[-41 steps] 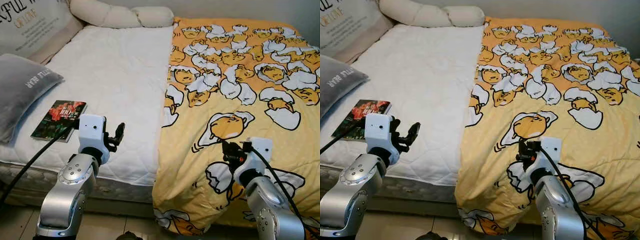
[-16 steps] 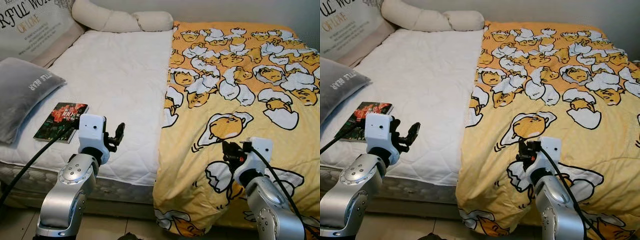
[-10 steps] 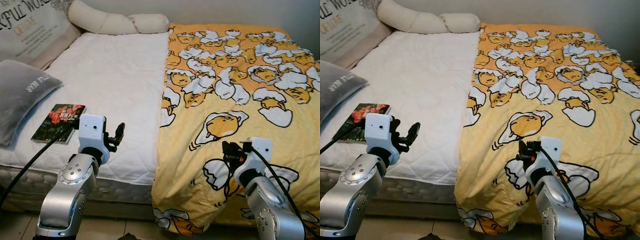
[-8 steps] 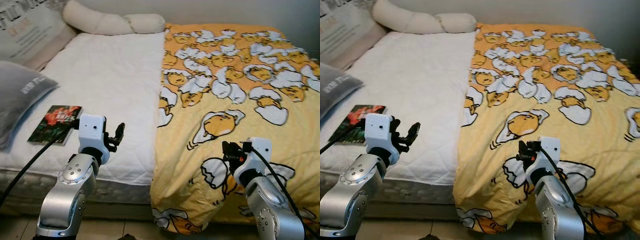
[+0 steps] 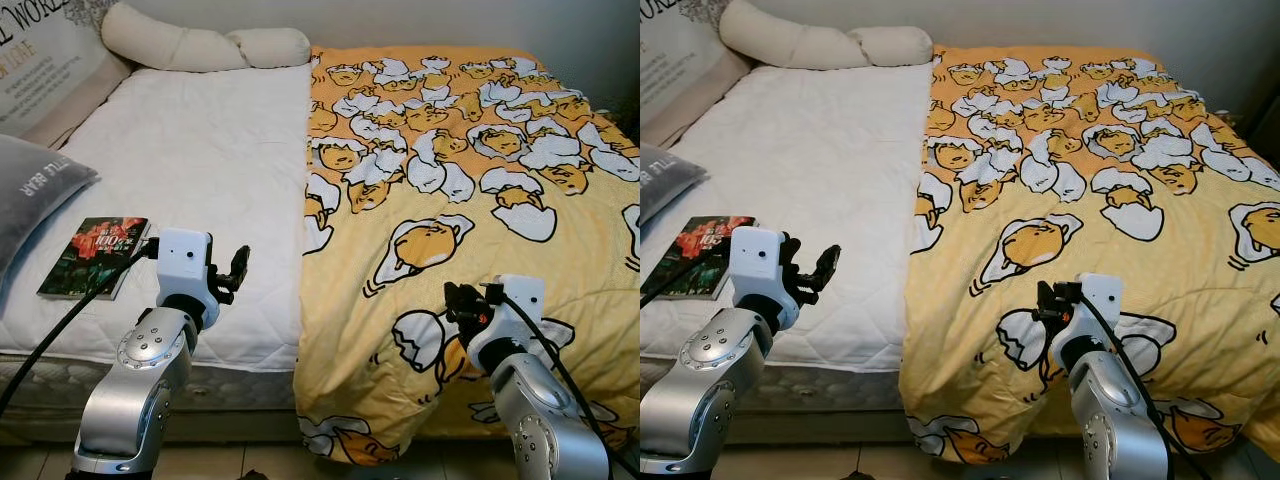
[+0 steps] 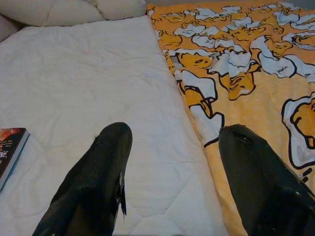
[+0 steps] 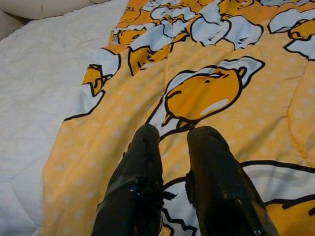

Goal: Clean up the room

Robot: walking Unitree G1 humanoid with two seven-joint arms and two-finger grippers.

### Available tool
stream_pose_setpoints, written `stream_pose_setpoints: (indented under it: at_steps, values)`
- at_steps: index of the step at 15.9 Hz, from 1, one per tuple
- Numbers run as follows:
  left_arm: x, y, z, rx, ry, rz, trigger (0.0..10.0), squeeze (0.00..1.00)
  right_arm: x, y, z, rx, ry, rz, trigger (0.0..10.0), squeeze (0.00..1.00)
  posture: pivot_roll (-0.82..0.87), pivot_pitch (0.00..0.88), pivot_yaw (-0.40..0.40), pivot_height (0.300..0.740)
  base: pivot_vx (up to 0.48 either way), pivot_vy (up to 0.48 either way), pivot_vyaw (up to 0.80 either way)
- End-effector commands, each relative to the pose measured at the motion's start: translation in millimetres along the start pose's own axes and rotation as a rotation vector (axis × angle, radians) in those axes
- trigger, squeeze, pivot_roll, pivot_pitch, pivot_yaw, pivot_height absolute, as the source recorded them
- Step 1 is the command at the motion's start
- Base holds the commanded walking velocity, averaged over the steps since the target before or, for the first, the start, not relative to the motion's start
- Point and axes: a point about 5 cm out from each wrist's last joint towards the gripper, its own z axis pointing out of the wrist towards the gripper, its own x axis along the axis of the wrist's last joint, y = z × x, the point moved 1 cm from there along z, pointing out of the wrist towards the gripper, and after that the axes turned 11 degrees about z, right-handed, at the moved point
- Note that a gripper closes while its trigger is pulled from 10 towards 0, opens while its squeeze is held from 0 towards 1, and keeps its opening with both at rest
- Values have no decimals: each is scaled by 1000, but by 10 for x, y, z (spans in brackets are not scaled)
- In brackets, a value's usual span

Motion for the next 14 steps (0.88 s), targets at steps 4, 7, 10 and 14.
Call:
stream_pose_setpoints:
  at_steps: [4,7,10,14]
  values:
    - [-62,126,46,20,-68,-29,10000,0,71,-62,174,91,-152,-117,10000,0,47,0,-58,740,0,0,0]
    - [-67,126,39,15,-69,-27,10000,0,56,-81,168,89,-152,-112,10000,0,47,0,-55,740,0,0,0]
    - [-70,140,45,7,-72,-26,10000,0,39,-99,163,87,-150,-100,10000,0,44,0,-51,740,0,0,0]
    - [56,201,154,-25,-45,-70,10000,0,81,-141,181,94,-139,-93,10000,0,38,0,-56,740,0,0,0]
